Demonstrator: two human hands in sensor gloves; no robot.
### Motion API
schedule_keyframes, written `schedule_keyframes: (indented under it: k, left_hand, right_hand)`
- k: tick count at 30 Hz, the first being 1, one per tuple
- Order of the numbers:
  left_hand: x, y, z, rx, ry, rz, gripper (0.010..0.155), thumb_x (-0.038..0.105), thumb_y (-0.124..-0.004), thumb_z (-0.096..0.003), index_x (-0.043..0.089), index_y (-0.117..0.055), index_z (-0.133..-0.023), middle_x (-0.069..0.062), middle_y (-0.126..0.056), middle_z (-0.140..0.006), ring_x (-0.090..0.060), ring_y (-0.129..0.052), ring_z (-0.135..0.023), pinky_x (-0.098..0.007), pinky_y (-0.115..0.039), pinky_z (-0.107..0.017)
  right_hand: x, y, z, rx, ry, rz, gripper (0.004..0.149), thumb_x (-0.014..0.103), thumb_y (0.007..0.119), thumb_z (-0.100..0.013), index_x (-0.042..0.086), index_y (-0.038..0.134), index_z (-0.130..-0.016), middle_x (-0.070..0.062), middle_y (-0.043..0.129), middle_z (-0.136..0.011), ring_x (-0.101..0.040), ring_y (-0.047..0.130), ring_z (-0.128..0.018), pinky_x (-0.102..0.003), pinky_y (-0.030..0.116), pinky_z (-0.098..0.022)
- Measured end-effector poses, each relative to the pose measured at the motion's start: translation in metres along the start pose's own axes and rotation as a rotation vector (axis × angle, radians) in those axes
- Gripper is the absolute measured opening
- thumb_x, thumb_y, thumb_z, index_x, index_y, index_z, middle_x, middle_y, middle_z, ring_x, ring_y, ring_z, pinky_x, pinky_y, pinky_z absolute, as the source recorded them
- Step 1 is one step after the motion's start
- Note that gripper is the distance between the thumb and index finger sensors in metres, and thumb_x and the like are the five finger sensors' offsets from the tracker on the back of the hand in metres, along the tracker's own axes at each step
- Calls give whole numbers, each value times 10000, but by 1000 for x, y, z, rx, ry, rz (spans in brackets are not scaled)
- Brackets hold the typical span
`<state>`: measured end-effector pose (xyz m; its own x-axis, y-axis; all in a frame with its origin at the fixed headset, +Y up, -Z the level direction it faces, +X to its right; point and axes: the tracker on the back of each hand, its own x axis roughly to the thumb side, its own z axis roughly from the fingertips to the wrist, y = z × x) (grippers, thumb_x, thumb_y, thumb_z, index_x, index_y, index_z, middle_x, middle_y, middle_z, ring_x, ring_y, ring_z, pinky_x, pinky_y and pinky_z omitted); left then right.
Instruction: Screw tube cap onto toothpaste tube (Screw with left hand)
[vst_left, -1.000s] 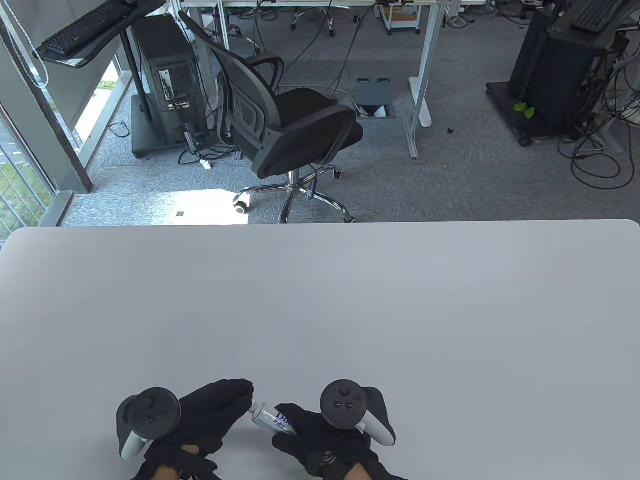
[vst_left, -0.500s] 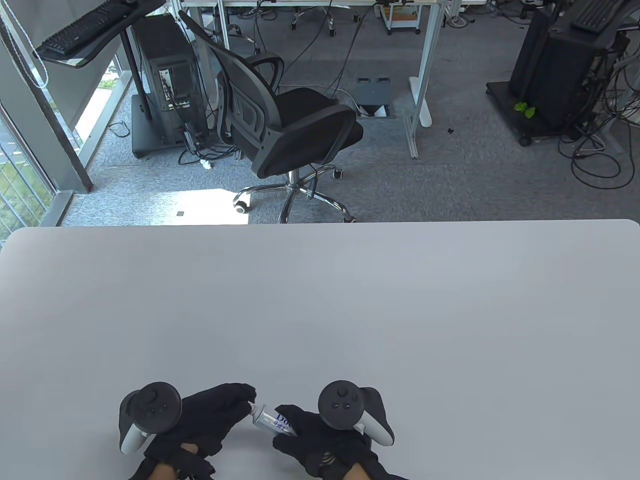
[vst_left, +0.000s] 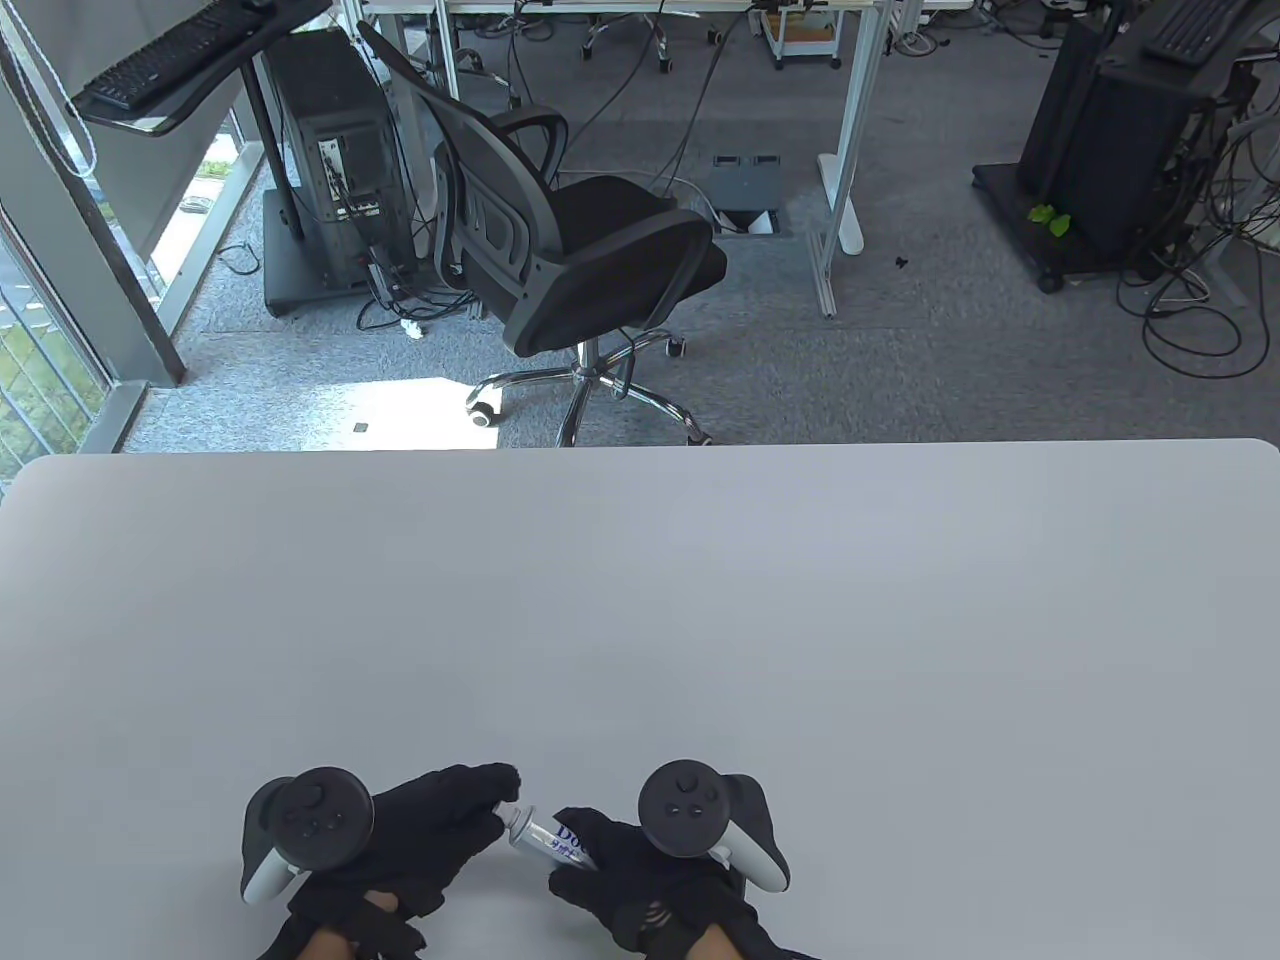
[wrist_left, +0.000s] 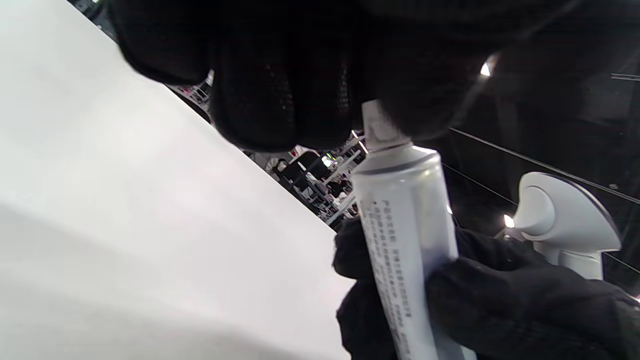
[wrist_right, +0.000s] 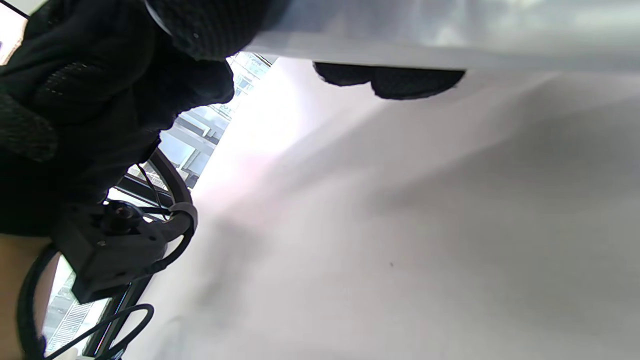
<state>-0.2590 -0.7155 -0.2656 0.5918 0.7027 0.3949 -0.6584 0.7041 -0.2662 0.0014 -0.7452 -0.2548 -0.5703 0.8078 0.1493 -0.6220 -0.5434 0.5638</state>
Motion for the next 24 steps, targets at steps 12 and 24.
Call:
schedule_keyframes:
  k: [12, 24]
  left_hand:
    - [0, -2, -1, -50, -12, -8, 534, 426, -808, -551, 248, -735, -1049, -59, -880, -924, -267, -940, -746, -573, -686, -654]
    - [5, -5, -2, -47, -37, 21, 491, 348, -789, -550, 247, -752, -1029, -68, -890, -903, -257, -953, -722, -568, -701, -645]
  right_hand:
    - [0, 1, 0, 0, 6, 11, 573, 323, 740, -576, 141, 504, -1065, -294, 635, -970, -558, 734, -790, -727, 561, -591]
    - [1, 2, 1, 15, 1, 17, 574, 326, 740, -576, 144, 504, -1066, -294, 637, -969, -554, 736, -790, -725, 563, -591]
